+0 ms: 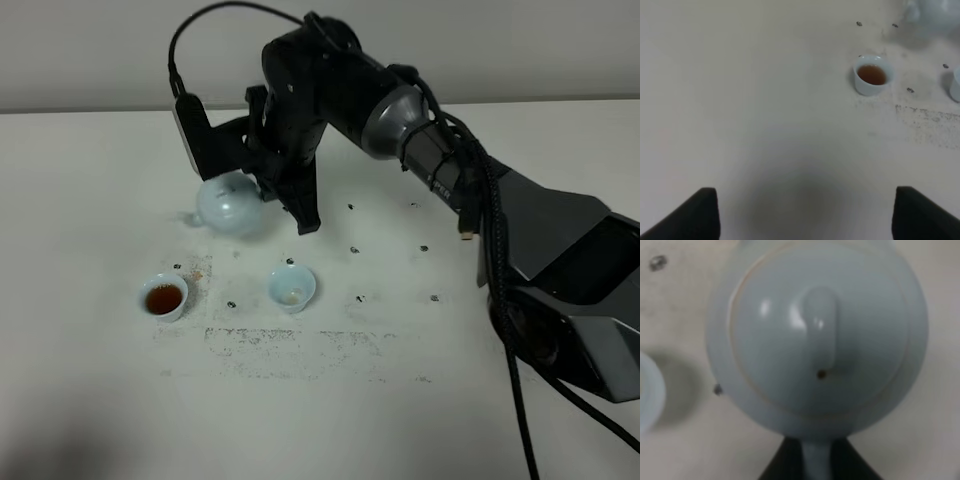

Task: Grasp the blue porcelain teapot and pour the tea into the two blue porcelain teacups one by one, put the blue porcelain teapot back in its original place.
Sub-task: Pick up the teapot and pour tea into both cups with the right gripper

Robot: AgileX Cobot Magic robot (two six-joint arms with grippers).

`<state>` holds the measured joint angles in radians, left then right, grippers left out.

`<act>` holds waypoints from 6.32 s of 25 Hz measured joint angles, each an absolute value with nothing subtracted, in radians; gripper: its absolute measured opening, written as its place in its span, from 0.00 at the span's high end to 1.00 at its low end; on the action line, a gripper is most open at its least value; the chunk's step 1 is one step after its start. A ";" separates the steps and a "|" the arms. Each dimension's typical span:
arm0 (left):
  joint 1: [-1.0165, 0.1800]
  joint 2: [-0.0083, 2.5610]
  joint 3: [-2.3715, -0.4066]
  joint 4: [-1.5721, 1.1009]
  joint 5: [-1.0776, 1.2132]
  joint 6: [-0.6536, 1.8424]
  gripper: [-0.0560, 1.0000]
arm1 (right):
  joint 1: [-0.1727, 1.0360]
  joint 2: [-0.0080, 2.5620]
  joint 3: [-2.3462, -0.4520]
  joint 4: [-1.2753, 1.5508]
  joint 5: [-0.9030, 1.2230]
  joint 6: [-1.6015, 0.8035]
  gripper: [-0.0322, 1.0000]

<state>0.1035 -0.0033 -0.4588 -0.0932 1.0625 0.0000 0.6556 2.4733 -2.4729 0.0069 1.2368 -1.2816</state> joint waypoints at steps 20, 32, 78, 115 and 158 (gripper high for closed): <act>0.104 -0.003 -0.459 -0.093 1.063 0.000 0.31 | 0.594 2.137 -1.947 -0.149 1.236 -1.348 0.93; 0.104 -0.003 -0.459 -0.093 1.063 0.000 0.31 | 0.600 2.142 -1.919 -0.251 1.231 -1.466 0.93; 0.104 -0.003 -0.459 -0.093 1.063 0.000 0.31 | 0.724 2.197 -1.919 -0.500 1.218 -1.326 0.93; 0.104 -0.003 -0.459 -0.093 1.063 0.000 0.31 | 0.741 2.197 -1.919 -0.552 1.220 -1.283 0.93; 0.104 -0.003 -0.459 -0.093 1.063 0.000 0.31 | 0.761 2.197 -1.919 -0.585 1.220 -1.289 0.93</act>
